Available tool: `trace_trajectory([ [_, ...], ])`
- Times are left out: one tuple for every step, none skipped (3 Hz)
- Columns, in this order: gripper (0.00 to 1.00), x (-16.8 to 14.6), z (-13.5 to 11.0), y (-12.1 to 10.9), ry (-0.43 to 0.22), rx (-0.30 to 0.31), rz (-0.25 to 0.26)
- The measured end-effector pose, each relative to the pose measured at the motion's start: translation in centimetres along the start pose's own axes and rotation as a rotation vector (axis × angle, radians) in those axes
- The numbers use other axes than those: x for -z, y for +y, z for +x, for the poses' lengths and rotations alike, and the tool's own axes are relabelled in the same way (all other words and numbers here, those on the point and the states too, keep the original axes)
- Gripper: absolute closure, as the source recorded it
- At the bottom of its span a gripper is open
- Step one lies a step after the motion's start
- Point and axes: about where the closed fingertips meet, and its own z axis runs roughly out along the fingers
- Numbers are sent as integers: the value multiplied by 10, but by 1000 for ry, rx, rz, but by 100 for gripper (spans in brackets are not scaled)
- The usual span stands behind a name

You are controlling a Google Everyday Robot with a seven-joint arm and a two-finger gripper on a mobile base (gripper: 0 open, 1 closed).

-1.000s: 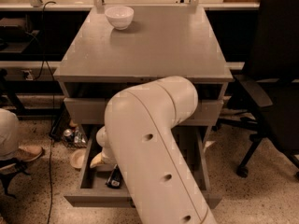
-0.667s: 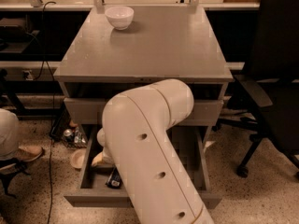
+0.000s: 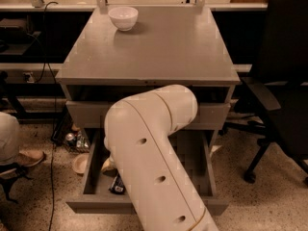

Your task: Pick rxbar blueberry from middle drawer and place on counter

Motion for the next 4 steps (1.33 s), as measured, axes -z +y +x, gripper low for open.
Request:
trace_trajectory([
  [38, 3, 0, -1, 0, -3, 1],
  [68, 14, 0, 1, -1, -3, 1],
  [98, 24, 1, 2, -1, -4, 1],
  [100, 24, 1, 2, -1, -4, 1],
])
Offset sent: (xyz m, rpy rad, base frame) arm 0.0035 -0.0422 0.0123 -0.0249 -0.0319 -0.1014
